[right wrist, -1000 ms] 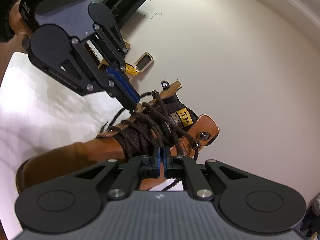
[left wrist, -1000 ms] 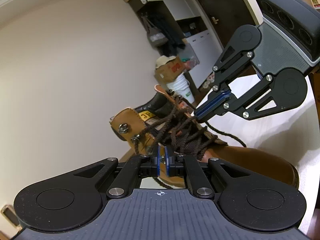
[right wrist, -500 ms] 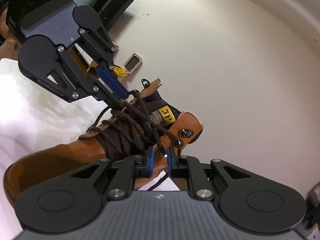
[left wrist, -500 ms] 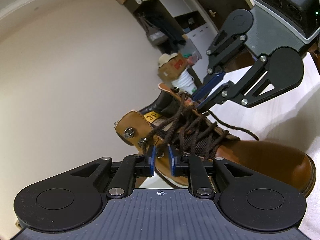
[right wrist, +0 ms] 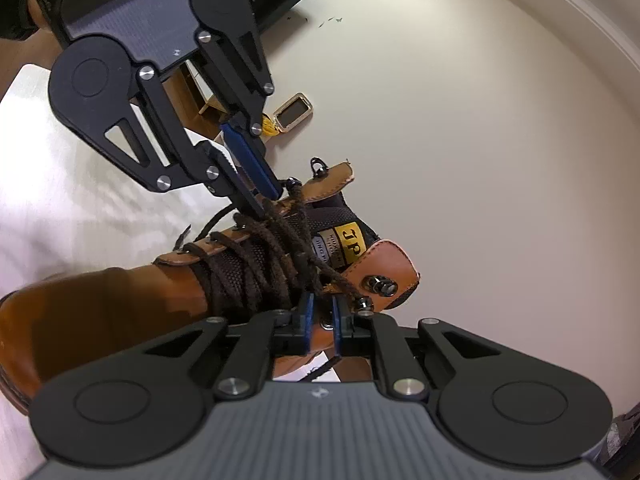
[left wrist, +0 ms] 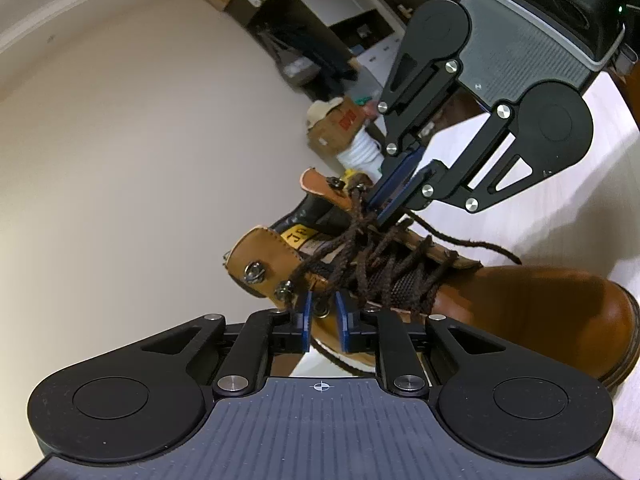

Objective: Lace up shoes with both hands

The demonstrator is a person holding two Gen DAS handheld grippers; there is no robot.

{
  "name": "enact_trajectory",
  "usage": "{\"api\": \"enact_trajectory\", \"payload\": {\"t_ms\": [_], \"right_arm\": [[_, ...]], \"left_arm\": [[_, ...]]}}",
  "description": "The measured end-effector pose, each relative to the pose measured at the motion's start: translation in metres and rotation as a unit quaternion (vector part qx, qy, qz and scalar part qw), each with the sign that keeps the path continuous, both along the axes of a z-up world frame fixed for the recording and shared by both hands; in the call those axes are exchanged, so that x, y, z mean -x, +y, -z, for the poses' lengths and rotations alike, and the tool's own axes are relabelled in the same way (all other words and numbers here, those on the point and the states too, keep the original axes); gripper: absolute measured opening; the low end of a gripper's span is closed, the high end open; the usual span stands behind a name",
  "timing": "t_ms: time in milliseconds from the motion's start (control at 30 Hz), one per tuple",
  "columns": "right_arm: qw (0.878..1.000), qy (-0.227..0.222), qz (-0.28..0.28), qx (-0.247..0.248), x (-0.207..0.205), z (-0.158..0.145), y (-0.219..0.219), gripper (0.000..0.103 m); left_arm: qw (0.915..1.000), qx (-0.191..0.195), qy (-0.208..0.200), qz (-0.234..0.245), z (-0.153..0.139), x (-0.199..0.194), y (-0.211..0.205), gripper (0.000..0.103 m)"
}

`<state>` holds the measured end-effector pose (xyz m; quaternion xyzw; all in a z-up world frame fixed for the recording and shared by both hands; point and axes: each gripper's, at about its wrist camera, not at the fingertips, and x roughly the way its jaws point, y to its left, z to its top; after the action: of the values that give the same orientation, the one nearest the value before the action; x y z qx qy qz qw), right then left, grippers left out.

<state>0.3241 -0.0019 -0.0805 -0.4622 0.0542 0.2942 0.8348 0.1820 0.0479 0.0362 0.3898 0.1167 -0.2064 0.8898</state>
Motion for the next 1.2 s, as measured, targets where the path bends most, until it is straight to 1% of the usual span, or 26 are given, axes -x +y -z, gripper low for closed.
{"api": "enact_trajectory", "payload": {"t_ms": [67,133,233,267,300,367,433,500,567,600,633,733,867,900,967,1067,1133,1200], "right_arm": [[1.000,0.004,0.001,-0.004,0.000,0.000,0.000,0.005],[1.000,0.020,0.005,-0.020,-0.002,-0.003,-0.002,0.004],[0.998,0.042,0.009,-0.049,-0.004,-0.007,-0.005,0.003],[0.997,0.045,0.001,-0.057,0.001,-0.010,-0.005,0.002],[0.996,0.050,-0.023,-0.068,0.014,-0.014,-0.004,0.002],[0.998,0.036,-0.031,-0.051,0.025,-0.013,0.005,0.003],[0.996,0.050,-0.027,-0.063,0.022,-0.014,0.003,0.003],[0.996,0.050,-0.016,-0.071,0.019,-0.014,-0.002,0.003],[0.996,0.052,-0.016,-0.069,0.020,-0.013,-0.004,0.004],[0.997,0.048,-0.015,-0.065,0.022,-0.012,-0.004,0.005],[0.997,0.045,-0.013,-0.062,0.023,-0.011,-0.003,0.006],[0.997,0.042,-0.003,-0.068,0.022,-0.010,-0.009,0.015],[0.995,0.043,0.024,-0.084,0.016,-0.008,-0.024,0.015],[0.995,0.041,0.034,-0.085,0.012,-0.008,-0.026,0.015],[0.994,0.042,0.043,-0.088,0.004,-0.006,-0.032,0.015],[0.990,0.067,0.063,-0.111,-0.017,-0.004,-0.038,0.015],[0.987,0.082,0.066,-0.124,-0.020,-0.004,-0.042,0.015],[0.976,0.123,0.066,-0.165,-0.028,-0.009,-0.053,0.014]], "left_arm": [[1.0000,-0.005,0.002,-0.003,0.000,-0.001,-0.002,0.005],[1.0000,-0.001,0.004,-0.007,-0.001,-0.001,-0.002,0.004],[0.9984,0.054,0.016,0.003,-0.008,0.004,0.004,0.003],[0.9977,0.064,0.020,0.010,-0.010,0.006,0.004,0.003],[0.9968,0.073,0.025,0.018,-0.013,0.008,0.004,0.003],[0.9978,0.059,0.021,0.024,-0.011,0.011,-0.002,0.003],[0.9978,0.060,0.022,0.018,-0.010,0.010,-0.002,0.003],[0.9977,0.061,0.024,0.017,-0.009,0.009,-0.002,0.003],[0.9977,0.064,0.021,0.011,-0.008,0.012,0.000,0.004],[0.9976,0.065,0.019,0.009,-0.008,0.013,0.000,0.009],[0.9974,0.070,0.019,0.007,-0.008,0.014,0.000,0.011],[0.9961,0.087,0.015,0.002,-0.009,0.021,0.006,0.011],[0.9950,0.096,0.005,-0.027,-0.007,0.024,0.021,0.014],[0.9933,0.108,0.008,-0.042,-0.007,0.020,0.028,0.016],[0.9913,0.121,0.014,-0.050,-0.007,0.017,0.033,0.018],[0.9872,0.146,0.029,-0.059,-0.008,0.008,0.040,0.021],[0.9835,0.165,0.045,-0.059,-0.010,-0.001,0.044,0.025],[0.9821,0.171,0.051,-0.060,-0.011,-0.008,0.046,0.025]]}}
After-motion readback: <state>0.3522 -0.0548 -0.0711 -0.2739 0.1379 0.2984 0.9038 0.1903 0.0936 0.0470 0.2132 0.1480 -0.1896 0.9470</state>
